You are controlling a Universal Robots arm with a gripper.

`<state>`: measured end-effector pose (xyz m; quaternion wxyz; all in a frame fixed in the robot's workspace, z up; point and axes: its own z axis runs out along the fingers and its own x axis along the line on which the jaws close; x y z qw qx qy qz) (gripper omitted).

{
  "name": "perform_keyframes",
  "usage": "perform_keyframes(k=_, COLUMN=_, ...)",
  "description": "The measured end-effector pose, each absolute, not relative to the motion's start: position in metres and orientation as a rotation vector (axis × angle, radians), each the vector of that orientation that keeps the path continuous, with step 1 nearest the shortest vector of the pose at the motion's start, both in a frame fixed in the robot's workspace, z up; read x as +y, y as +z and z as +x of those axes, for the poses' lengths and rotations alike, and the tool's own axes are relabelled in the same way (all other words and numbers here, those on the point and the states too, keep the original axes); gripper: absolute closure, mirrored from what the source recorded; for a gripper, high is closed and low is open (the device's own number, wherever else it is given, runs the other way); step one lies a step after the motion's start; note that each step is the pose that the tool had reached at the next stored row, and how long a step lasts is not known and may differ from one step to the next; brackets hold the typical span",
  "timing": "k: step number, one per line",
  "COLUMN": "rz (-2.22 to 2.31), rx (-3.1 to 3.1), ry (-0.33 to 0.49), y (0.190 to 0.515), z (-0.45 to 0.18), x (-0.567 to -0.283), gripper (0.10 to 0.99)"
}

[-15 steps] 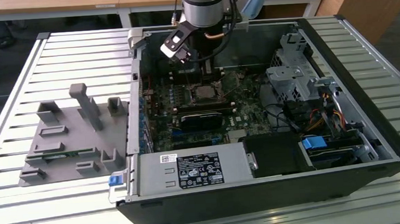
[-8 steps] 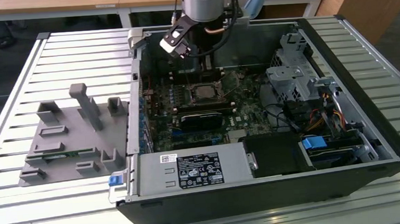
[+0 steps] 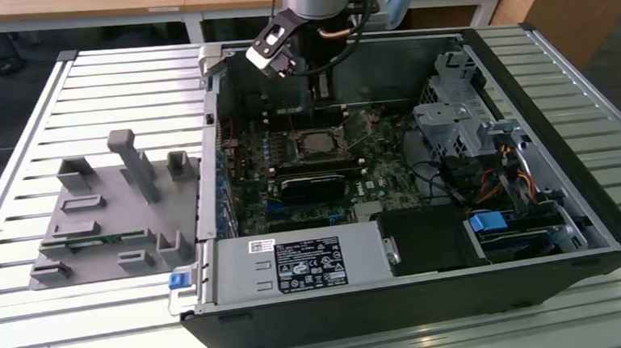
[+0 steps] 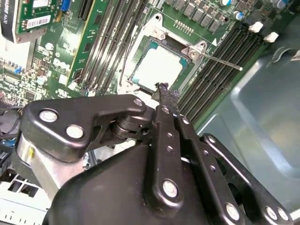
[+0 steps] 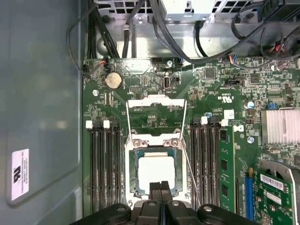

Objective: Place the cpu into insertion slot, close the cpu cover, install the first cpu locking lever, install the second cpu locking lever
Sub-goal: 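Close the cpu cover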

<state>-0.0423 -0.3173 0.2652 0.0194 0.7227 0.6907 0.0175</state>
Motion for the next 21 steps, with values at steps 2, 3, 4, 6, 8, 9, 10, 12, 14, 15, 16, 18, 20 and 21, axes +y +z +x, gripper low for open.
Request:
perform_keyframes(k=2, rz=2.243, rx=2.143, ry=0.055, y=0.265, z=-0.042, x=-0.317, gripper=0.980)
perform_keyframes(k=3, rz=2.243, rx=2.144, ry=0.055, y=0.265, z=-0.042, x=-0.318, gripper=0.980)
perform_keyframes(k=4, rz=2.243, rx=2.144, ry=0.055, y=0.266, z=-0.042, x=-0.320, gripper=0.980)
perform_keyframes(k=6, rz=2.243, rx=2.144, ry=0.055, y=0.265, z=-0.042, x=-0.324, gripper=0.980)
perform_keyframes(k=8, rz=2.243, rx=2.144, ry=0.055, y=0.266, z=-0.042, x=-0.326, gripper=0.980)
perform_keyframes(k=9, rz=2.243, rx=2.144, ry=0.055, y=0.266, z=-0.042, x=-0.327, gripper=0.980)
perform_keyframes(k=10, rz=2.243, rx=2.144, ry=0.055, y=0.265, z=-0.042, x=-0.328, gripper=0.980)
perform_keyframes(k=12, rz=2.243, rx=2.144, ry=0.055, y=0.265, z=-0.041, x=-0.328, gripper=0.980)
perform_keyframes(k=14, rz=2.244, rx=2.144, ry=0.053, y=0.265, z=-0.036, x=-0.328, gripper=0.980)
perform_keyframes(k=15, rz=2.245, rx=2.145, ry=0.052, y=0.265, z=-0.032, x=-0.328, gripper=0.980)
perform_keyframes(k=16, rz=2.246, rx=2.146, ry=0.050, y=0.265, z=-0.028, x=-0.328, gripper=0.980)
perform_keyframes(k=18, rz=2.248, rx=2.149, ry=0.046, y=0.265, z=-0.019, x=-0.328, gripper=0.980)
perform_keyframes(k=20, rz=2.246, rx=2.153, ry=0.044, y=0.264, z=-0.012, x=-0.328, gripper=0.980)
perform_keyframes(k=21, rz=2.241, rx=2.159, ry=0.044, y=0.264, z=-0.010, x=-0.328, gripper=0.980)
